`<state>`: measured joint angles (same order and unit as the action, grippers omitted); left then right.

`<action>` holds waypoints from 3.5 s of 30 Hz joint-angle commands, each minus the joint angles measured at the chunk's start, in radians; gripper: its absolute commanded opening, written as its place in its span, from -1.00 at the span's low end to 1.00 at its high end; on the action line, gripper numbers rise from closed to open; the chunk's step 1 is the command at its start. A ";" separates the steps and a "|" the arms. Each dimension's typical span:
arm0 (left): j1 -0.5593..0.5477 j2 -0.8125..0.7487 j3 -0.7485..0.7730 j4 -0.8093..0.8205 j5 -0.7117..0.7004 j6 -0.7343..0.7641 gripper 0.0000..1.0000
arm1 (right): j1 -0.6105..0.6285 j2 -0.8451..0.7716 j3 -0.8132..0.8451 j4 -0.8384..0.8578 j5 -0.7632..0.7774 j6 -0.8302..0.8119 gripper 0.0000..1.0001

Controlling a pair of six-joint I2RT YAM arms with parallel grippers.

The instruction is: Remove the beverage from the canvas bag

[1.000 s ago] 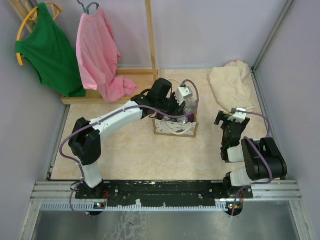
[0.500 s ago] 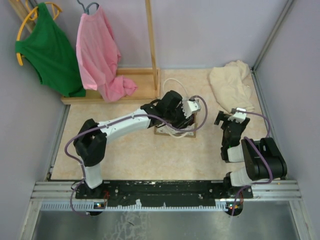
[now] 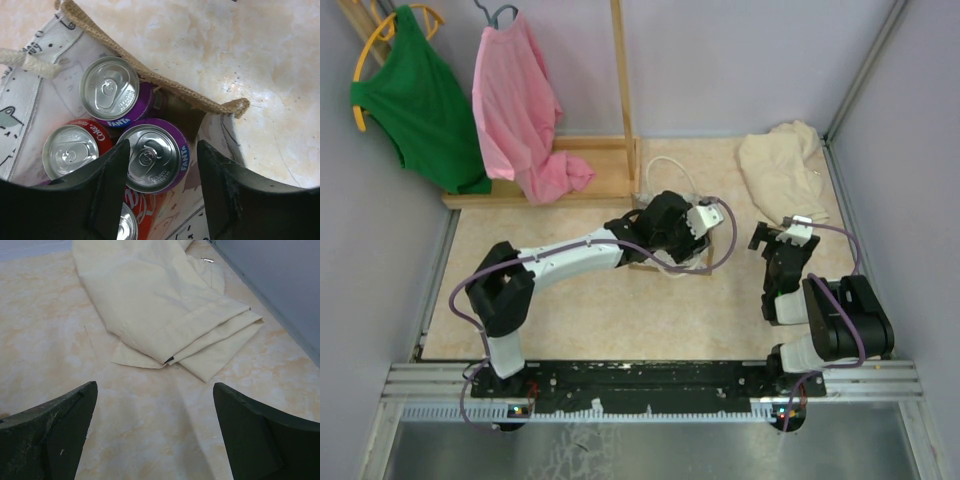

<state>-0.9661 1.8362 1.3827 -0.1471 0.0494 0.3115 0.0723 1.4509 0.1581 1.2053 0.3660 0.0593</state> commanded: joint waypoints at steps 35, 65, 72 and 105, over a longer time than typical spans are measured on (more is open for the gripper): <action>-0.139 0.005 -0.049 0.151 -0.335 0.165 0.64 | 0.009 0.002 0.014 0.043 0.021 -0.011 0.98; -0.036 0.057 0.103 -0.104 -0.224 -0.062 0.42 | 0.009 0.002 0.014 0.043 0.020 -0.011 0.98; -0.036 0.104 0.204 -0.219 -0.238 -0.096 0.50 | 0.008 0.002 0.013 0.044 0.020 -0.011 0.98; -0.034 0.115 0.352 -0.424 -0.307 -0.176 0.56 | 0.009 0.002 0.013 0.043 0.020 -0.011 0.98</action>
<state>-1.0031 1.9419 1.6634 -0.5156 -0.2222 0.1680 0.0723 1.4506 0.1581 1.2053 0.3664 0.0593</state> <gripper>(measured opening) 0.769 0.991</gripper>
